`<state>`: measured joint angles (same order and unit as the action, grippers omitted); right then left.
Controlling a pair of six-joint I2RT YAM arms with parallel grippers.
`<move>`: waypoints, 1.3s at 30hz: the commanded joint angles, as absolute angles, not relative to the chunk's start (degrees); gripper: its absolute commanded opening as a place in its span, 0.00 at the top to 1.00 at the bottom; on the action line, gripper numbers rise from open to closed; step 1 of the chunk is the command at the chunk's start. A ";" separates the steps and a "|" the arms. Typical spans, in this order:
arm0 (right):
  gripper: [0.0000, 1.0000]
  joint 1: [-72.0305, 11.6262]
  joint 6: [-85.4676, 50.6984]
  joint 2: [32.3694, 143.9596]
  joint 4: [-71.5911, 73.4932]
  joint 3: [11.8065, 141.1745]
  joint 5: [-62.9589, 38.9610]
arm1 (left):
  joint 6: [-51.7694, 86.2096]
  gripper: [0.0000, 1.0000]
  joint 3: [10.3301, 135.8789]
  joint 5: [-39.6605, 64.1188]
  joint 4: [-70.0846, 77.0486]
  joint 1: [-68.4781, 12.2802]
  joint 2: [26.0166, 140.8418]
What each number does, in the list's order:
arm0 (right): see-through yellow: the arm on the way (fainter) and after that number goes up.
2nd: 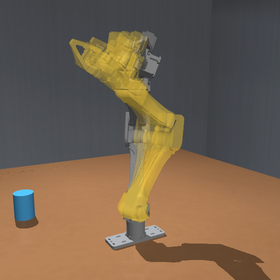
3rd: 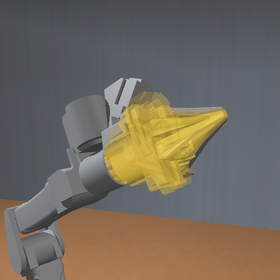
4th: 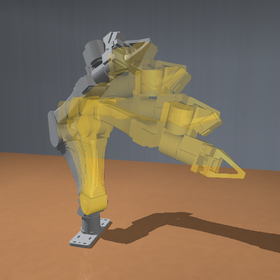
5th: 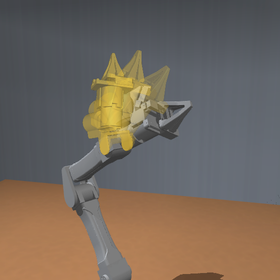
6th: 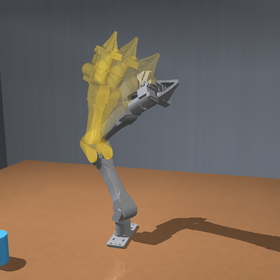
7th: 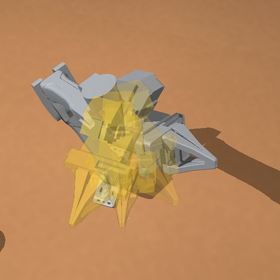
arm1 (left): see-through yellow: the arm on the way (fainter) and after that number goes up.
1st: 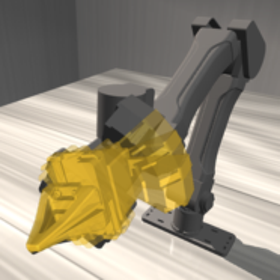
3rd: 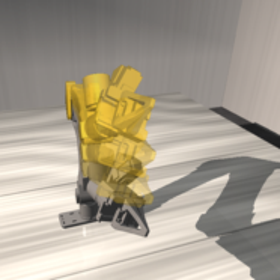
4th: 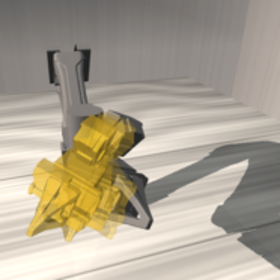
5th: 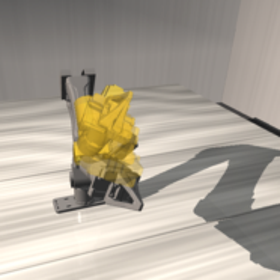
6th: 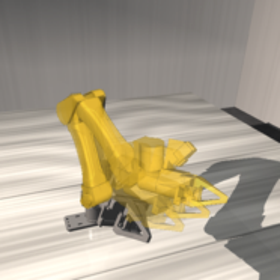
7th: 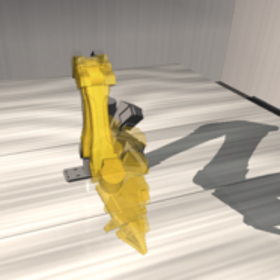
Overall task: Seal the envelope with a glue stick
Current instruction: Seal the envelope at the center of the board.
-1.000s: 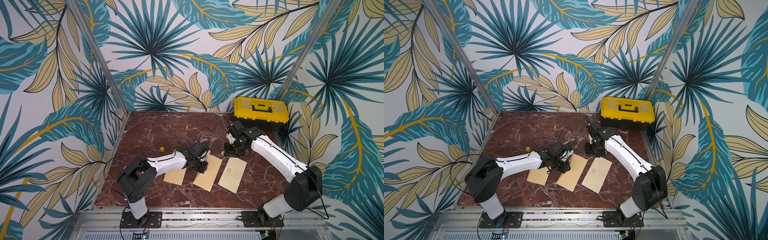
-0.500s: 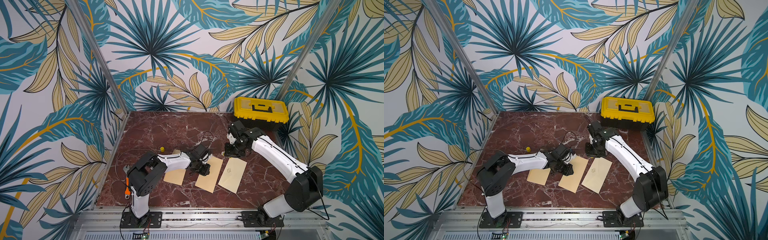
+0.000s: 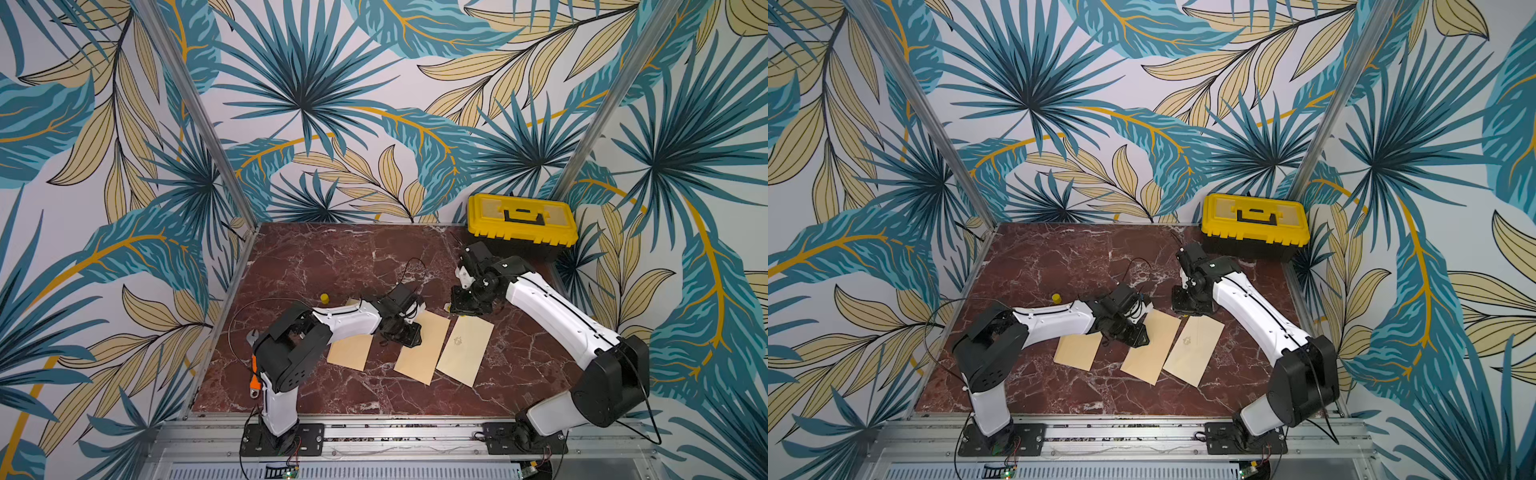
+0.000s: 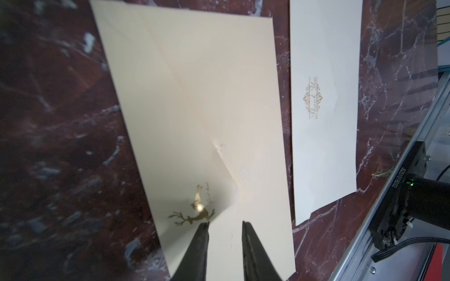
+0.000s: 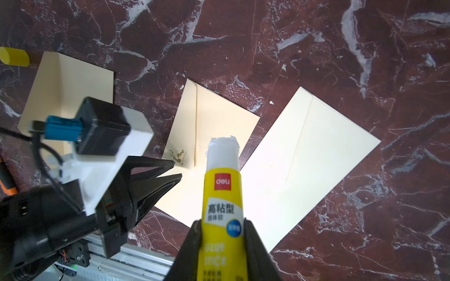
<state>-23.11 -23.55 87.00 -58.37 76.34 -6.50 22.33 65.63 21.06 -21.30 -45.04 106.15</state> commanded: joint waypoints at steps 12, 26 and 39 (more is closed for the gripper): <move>1.00 -22.63 -23.27 85.52 -59.02 75.02 -6.86 | 21.26 0.92 71.71 23.35 -23.21 -46.80 110.91; 1.00 -22.19 -23.29 84.94 -59.23 75.26 -7.25 | 20.44 0.97 71.02 18.77 -25.93 -46.85 111.76; 1.00 -21.71 -23.48 83.49 -59.58 74.74 -7.71 | 20.30 0.96 75.05 17.67 -27.60 -46.85 109.15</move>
